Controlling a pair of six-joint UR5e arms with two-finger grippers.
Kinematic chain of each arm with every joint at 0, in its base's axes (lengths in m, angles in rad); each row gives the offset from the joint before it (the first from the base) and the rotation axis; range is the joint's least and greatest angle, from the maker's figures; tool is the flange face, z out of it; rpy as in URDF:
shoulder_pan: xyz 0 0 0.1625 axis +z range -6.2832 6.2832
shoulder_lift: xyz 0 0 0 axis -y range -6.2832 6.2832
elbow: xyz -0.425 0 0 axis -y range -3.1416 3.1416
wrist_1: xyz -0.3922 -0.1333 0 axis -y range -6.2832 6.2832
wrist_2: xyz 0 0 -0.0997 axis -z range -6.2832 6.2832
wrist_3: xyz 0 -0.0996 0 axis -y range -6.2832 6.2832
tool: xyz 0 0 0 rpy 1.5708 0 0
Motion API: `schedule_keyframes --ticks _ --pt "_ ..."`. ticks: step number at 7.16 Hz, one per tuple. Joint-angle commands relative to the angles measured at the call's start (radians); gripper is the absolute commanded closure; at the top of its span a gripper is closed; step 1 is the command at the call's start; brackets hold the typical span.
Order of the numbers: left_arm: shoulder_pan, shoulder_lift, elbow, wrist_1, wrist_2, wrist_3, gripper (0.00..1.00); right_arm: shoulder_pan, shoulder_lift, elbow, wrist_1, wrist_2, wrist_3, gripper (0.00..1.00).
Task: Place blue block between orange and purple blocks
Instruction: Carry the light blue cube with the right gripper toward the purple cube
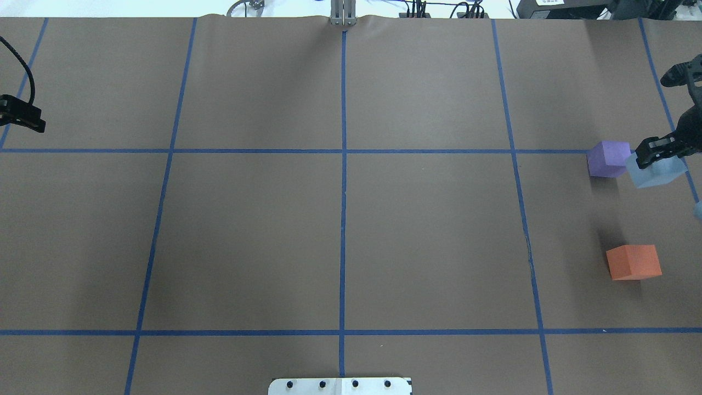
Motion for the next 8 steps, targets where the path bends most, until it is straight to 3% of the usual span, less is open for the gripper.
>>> schedule_keyframes --ticks 1,3,5,8 --pt "-0.028 0.036 -0.002 0.003 -0.010 0.065 0.00 -0.005 -0.025 -0.065 0.110 0.002 0.052 1.00" --pt "-0.093 0.117 0.011 0.012 -0.007 0.316 0.00 -0.030 -0.035 -0.070 0.116 0.002 0.054 1.00" --pt "-0.140 0.142 0.079 0.011 -0.006 0.479 0.00 -0.108 -0.060 -0.093 0.249 -0.004 0.192 1.00" --pt "-0.162 0.141 0.113 0.008 0.001 0.492 0.00 -0.168 -0.065 -0.149 0.314 -0.015 0.261 1.00"
